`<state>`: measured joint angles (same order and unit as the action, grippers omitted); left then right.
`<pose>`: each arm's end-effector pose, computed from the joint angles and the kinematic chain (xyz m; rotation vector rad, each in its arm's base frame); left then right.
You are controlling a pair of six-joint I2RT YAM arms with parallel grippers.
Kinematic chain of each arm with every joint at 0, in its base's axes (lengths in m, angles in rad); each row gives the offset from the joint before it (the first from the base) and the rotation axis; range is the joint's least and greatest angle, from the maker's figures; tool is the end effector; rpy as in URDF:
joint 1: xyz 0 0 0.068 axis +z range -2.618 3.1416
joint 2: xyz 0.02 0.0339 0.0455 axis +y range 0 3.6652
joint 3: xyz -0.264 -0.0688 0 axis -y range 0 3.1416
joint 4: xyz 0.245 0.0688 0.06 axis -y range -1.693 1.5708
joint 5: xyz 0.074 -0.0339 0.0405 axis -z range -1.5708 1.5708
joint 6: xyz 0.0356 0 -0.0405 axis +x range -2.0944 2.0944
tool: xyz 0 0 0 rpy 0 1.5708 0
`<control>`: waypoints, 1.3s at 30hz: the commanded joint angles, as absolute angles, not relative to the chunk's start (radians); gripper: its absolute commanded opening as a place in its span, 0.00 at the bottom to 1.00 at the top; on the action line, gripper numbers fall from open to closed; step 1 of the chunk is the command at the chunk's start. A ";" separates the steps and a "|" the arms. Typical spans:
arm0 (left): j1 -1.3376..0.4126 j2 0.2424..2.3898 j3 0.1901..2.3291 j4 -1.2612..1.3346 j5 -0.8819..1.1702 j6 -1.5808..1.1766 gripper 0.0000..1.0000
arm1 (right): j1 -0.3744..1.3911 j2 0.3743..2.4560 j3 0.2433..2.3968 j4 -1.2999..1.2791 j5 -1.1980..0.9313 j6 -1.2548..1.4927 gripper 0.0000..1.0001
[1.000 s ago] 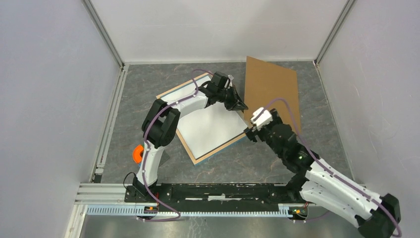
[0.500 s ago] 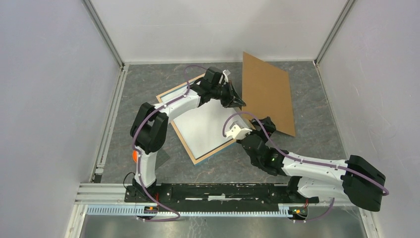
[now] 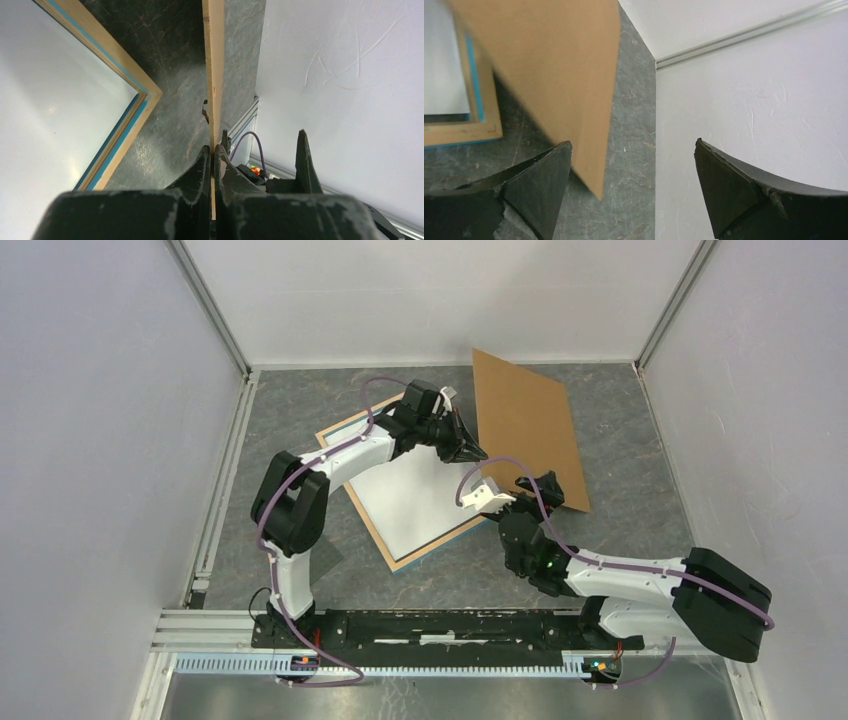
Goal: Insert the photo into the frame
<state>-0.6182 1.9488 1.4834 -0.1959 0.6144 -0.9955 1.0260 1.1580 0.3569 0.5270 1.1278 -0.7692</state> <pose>0.3505 -0.2744 0.2392 -0.0894 2.5698 -1.4548 0.1382 0.1660 0.1970 -0.7669 1.5844 -0.8416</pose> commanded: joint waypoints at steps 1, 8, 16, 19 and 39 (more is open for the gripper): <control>-0.621 1.843 1.441 -0.167 0.689 -0.956 0.02 | 0.991 1.152 0.350 0.647 1.120 -0.707 0.97; -0.619 1.812 1.407 -0.156 0.699 -0.964 0.02 | 0.963 1.140 0.304 0.687 0.922 -0.760 0.94; -0.621 1.812 1.433 -0.166 0.695 -0.976 0.02 | 0.930 1.077 0.293 0.626 0.743 -0.682 0.95; -0.626 1.804 1.428 -0.160 0.690 -0.991 0.02 | 0.920 1.016 0.266 0.627 0.715 -0.672 0.95; -0.635 1.760 1.461 -0.216 0.568 -1.133 0.02 | 0.914 0.701 0.199 0.518 0.404 -0.550 0.98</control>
